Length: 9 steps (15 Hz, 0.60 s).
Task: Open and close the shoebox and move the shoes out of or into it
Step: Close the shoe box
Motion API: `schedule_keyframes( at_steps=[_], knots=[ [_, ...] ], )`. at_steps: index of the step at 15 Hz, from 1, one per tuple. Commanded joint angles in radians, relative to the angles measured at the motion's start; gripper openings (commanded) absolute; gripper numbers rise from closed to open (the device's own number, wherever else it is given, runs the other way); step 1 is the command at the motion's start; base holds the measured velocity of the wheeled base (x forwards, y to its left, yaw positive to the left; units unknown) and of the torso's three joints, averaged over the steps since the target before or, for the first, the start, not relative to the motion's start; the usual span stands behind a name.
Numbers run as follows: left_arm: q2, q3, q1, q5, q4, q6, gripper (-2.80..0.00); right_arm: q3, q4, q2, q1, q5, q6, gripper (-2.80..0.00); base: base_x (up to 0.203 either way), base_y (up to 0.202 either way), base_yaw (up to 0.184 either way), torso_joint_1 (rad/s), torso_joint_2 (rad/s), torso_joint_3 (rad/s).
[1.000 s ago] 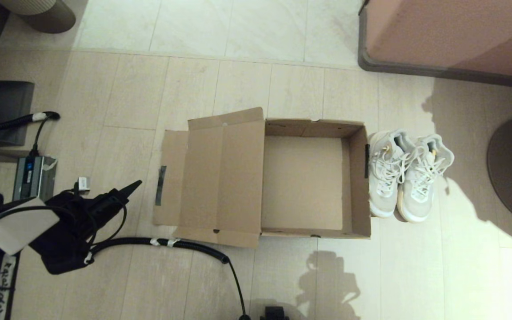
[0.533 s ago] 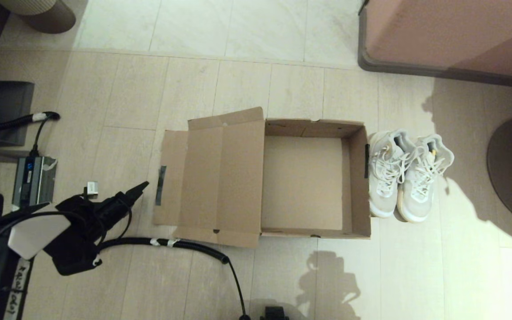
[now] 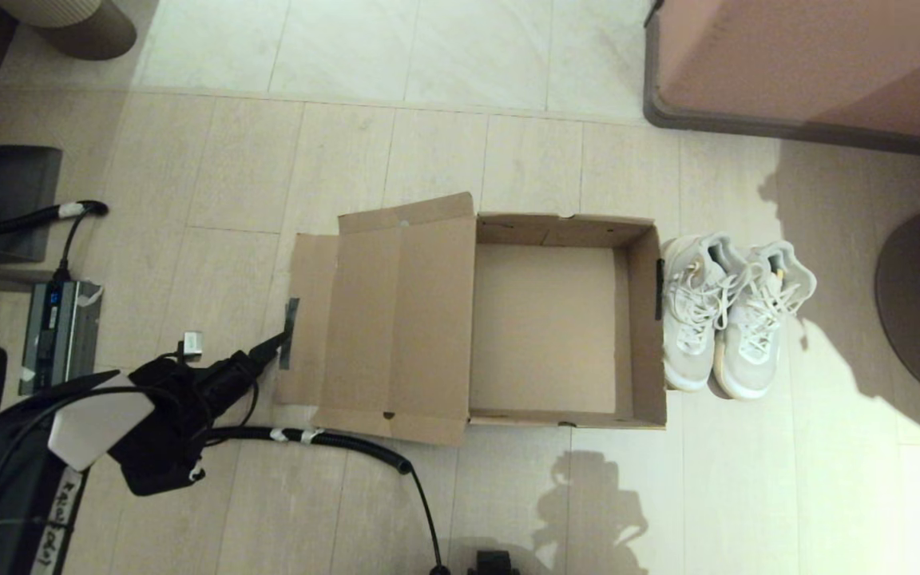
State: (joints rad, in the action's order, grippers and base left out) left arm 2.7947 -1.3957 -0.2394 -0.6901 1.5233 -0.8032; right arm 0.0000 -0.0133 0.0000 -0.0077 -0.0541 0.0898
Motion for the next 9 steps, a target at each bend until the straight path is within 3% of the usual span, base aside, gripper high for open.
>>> schedule_keyframes(
  at_steps=[1,9],
  knots=[
    [0.012,0.004,0.013,-0.003,0.007,-0.005,0.0,0.005,-0.001,0.002,0.0,-0.001,0.001,-2.8,0.0,0.0,0.0,0.0,0.0,0.0],
    [0.015,0.026,0.043,-0.003,0.007,-0.005,0.0,0.005,-0.001,0.001,0.0,-0.001,0.001,-2.8,0.0,0.0,0.0,0.0,0.0,0.0]
  ],
)
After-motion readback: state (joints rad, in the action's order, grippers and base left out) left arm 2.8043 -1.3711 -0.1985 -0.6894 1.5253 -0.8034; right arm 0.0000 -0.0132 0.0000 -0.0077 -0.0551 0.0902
